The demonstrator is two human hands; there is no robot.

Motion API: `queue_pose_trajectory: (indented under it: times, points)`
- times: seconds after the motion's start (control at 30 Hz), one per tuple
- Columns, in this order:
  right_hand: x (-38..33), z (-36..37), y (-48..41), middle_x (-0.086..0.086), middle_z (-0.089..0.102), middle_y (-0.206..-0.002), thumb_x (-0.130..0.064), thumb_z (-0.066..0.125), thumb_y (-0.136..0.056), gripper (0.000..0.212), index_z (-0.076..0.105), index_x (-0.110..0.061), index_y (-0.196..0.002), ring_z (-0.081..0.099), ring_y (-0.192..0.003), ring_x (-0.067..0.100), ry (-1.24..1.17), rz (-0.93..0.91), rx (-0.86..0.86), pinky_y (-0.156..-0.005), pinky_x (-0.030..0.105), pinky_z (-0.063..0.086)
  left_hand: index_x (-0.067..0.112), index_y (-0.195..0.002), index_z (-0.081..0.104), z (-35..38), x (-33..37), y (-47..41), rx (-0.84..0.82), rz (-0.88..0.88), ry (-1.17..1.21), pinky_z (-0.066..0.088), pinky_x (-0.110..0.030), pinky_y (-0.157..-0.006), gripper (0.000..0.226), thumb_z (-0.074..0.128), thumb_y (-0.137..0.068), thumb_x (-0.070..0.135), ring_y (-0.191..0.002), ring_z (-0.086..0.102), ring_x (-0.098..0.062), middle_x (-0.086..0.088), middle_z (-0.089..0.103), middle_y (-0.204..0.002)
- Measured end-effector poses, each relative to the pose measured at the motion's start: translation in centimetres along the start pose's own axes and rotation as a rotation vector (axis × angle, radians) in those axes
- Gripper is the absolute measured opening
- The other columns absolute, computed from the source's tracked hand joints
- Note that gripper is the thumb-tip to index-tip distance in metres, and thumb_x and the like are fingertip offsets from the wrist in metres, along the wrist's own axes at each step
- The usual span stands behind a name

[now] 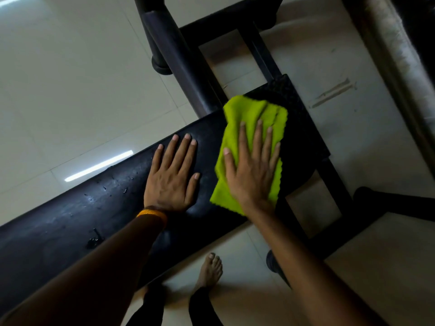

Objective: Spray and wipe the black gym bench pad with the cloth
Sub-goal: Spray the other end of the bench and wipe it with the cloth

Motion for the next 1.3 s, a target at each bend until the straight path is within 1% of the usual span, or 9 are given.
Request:
queue_pose_trajectory:
  times: [0.2, 0.33, 0.53, 0.67, 0.83, 0.97, 1.07, 1.2, 1.3]
  points:
    - [0.1, 0.1, -1.9, 0.004, 0.012, -0.170, -0.067, 0.032, -0.097, 0.071, 0.019, -0.036, -0.160, 0.008, -0.158, 0.028, -0.008, -0.294, -0.101, -0.125, 0.055, 0.013, 0.009, -0.161, 0.026, -0.1, 0.1, 0.0, 0.021, 0.009, 0.001, 0.014, -0.054, -0.127, 0.070, 0.032, -0.099, 0.043, -0.157, 0.016, -0.031, -0.011, 0.022, -0.169]
    - [1.8, -0.2, -5.1, 0.005, 0.012, -0.170, -0.065, 0.028, -0.100, 0.070, 0.019, -0.033, -0.161, 0.007, -0.158, 0.028, -0.003, -0.163, -0.058, -0.125, 0.054, 0.014, 0.010, -0.161, 0.024, -0.1, 0.0, 0.0, 0.017, 0.003, -0.001, 0.012, -0.052, -0.128, 0.070, 0.032, -0.100, 0.043, -0.158, 0.014, -0.030, -0.010, 0.021, -0.169]
    - [0.3, 0.3, 8.5, 0.006, 0.008, -0.171, -0.062, 0.029, -0.101, 0.070, 0.015, -0.030, -0.161, 0.004, -0.158, 0.030, 0.040, -0.252, -0.130, -0.124, 0.058, 0.011, 0.010, -0.161, 0.023, 0.0, 0.0, 0.1, 0.017, 0.009, 0.008, 0.009, -0.050, -0.129, 0.070, 0.028, -0.101, 0.044, -0.158, 0.012, -0.029, -0.009, 0.018, -0.170]
    - [0.5, 0.7, 4.9, 0.004, 0.009, -0.171, -0.069, 0.028, -0.097, 0.075, 0.016, -0.032, -0.161, 0.005, -0.158, 0.029, 0.083, -0.298, -0.113, -0.125, 0.059, 0.007, 0.010, -0.162, 0.023, 0.1, 0.0, 0.2, 0.021, 0.014, 0.017, 0.009, -0.050, -0.129, 0.070, 0.030, -0.101, 0.044, -0.159, 0.012, -0.029, -0.009, 0.018, -0.170]
    - [-2.2, 0.4, 4.2, 0.009, 0.008, -0.170, -0.061, 0.028, -0.100, 0.074, 0.015, -0.022, -0.162, 0.004, -0.158, 0.030, 0.038, -0.127, -0.046, -0.125, 0.056, 0.010, 0.010, -0.161, 0.024, -0.2, 0.0, 0.5, 0.006, 0.006, 0.043, 0.011, -0.051, -0.128, 0.068, 0.030, -0.102, 0.044, -0.158, 0.013, -0.029, -0.010, 0.019, -0.170]
    - [-4.3, 1.9, 10.8, 0.009, 0.006, -0.171, -0.058, 0.028, -0.101, 0.072, 0.013, -0.023, -0.162, 0.003, -0.158, 0.029, 0.043, -0.290, -0.134, -0.126, 0.055, 0.012, 0.009, -0.160, 0.029, -1.0, 0.0, 1.0, -0.033, 0.008, 0.116, 0.015, -0.053, -0.127, 0.067, 0.025, -0.103, 0.045, -0.158, 0.017, -0.030, -0.010, 0.023, -0.169]
    - [-3.4, 1.7, 7.8, 0.006, 0.010, -0.171, -0.064, 0.029, -0.098, 0.072, 0.015, -0.032, -0.161, 0.006, -0.158, 0.028, 0.034, -0.376, -0.135, -0.126, 0.052, 0.013, 0.007, -0.159, 0.031, -1.7, -1.3, 3.8, -0.024, -0.123, 0.176, 0.016, -0.052, -0.127, 0.067, 0.027, -0.102, 0.044, -0.157, 0.020, -0.030, -0.011, 0.027, -0.167]
    - [-4.8, 1.3, 3.5, 0.008, 0.012, -0.170, -0.064, 0.027, -0.098, 0.071, 0.020, -0.032, -0.160, 0.008, -0.157, 0.031, 0.004, -0.134, -0.056, -0.125, 0.055, 0.013, 0.006, -0.158, 0.031, -2.1, -4.7, 8.9, -0.021, -0.256, 0.114, 0.015, -0.054, -0.126, 0.069, 0.034, -0.099, 0.042, -0.157, 0.020, -0.031, -0.013, 0.024, -0.168]
    - [-8.7, 1.9, 10.4, 0.010, 0.011, -0.170, -0.061, 0.028, -0.100, 0.068, 0.020, -0.031, -0.161, 0.005, -0.157, 0.033, -0.013, -0.118, -0.068, -0.125, 0.057, 0.012, 0.008, -0.159, 0.030, -2.8, -7.9, 10.8, -0.031, -0.331, 0.106, 0.013, -0.056, -0.125, 0.071, 0.031, -0.099, 0.047, -0.156, 0.020, -0.032, -0.013, 0.025, -0.168]
Point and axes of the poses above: each hand's wrist, its own y-axis away from the middle knuckle, its own z-axis out of the palm, x = y × z, the point moved 7 cm from there along -y, towards the middle knuckle
